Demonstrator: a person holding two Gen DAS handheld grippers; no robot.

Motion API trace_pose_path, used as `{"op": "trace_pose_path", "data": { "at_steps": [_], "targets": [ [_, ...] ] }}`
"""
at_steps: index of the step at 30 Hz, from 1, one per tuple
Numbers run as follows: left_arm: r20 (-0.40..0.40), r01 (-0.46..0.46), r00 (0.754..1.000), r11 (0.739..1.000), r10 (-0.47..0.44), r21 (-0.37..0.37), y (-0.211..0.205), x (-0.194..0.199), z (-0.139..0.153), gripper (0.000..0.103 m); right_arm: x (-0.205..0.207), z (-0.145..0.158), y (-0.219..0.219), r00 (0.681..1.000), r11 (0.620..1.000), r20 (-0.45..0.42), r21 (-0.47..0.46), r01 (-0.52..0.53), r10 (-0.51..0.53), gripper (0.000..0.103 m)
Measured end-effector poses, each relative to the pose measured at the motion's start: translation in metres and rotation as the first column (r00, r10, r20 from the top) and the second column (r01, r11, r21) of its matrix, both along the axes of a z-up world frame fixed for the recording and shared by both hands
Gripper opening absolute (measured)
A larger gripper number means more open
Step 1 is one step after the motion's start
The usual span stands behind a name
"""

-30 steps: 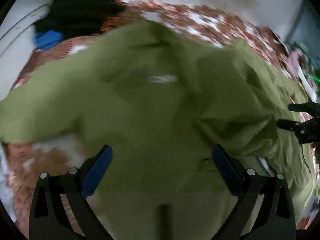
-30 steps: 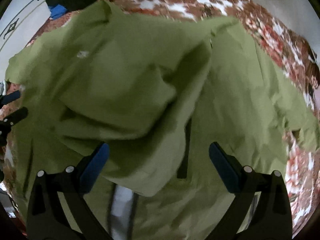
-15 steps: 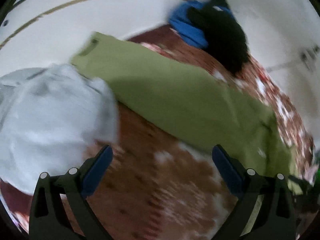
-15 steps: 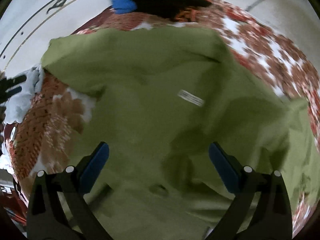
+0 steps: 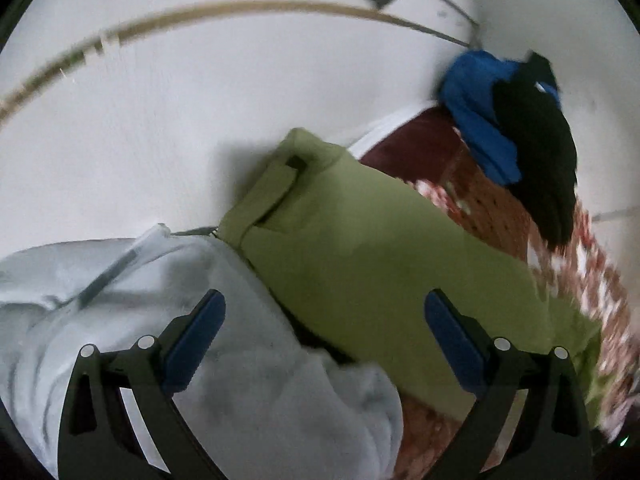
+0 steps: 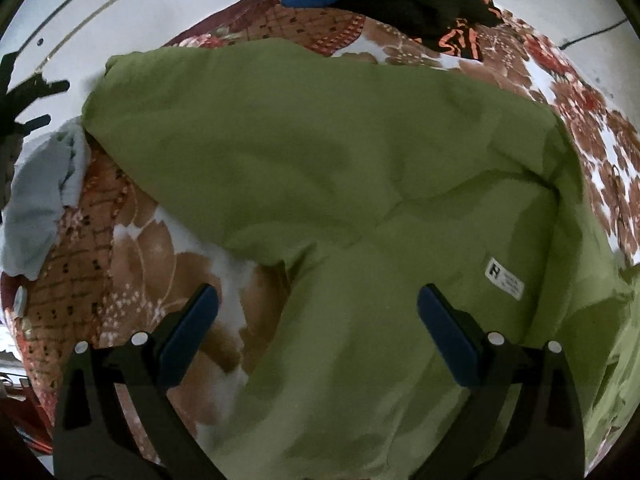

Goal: Fold large clothes

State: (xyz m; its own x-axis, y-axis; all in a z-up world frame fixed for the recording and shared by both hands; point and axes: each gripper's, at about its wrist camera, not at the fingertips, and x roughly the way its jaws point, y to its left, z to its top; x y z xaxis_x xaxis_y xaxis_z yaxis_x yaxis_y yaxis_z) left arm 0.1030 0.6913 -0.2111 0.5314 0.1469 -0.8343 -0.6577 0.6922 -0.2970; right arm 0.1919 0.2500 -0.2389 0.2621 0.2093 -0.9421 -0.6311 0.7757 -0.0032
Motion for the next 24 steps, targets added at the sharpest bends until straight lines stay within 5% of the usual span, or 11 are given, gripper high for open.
{"op": "trace_pose_path", "data": {
  "at_steps": [4,8,18,23,24],
  "targets": [
    [-0.047,-0.053,0.998,0.998,0.051,-0.044,0.034,0.009,-0.024,0.098,0.007,-0.012,0.01,1.0,1.0,0.001,-0.027,-0.005,0.005,0.098],
    [-0.021,-0.035,0.999,0.977,0.031,-0.21,0.058,0.021,-0.051,0.098,0.01,-0.024,0.016,1.0,0.999,-0.01,-0.048,-0.014,0.014,0.098],
    [-0.009,-0.025,1.0,0.953,0.023,-0.302,0.073,0.048,-0.075,0.094,0.01,-0.051,0.019,0.999,0.997,-0.042,-0.072,-0.018,0.015,0.098],
    [0.026,-0.015,0.999,0.962,0.023,-0.273,0.062,0.041,-0.058,0.018,0.012,-0.049,0.02,0.999,0.999,-0.035,-0.041,0.015,-0.016,0.098],
    [0.032,-0.003,0.999,0.963,0.012,-0.271,0.055,0.043,-0.055,0.009,0.011,-0.047,0.019,1.0,0.999,-0.025,-0.032,0.016,-0.017,0.098]
  ]
}}
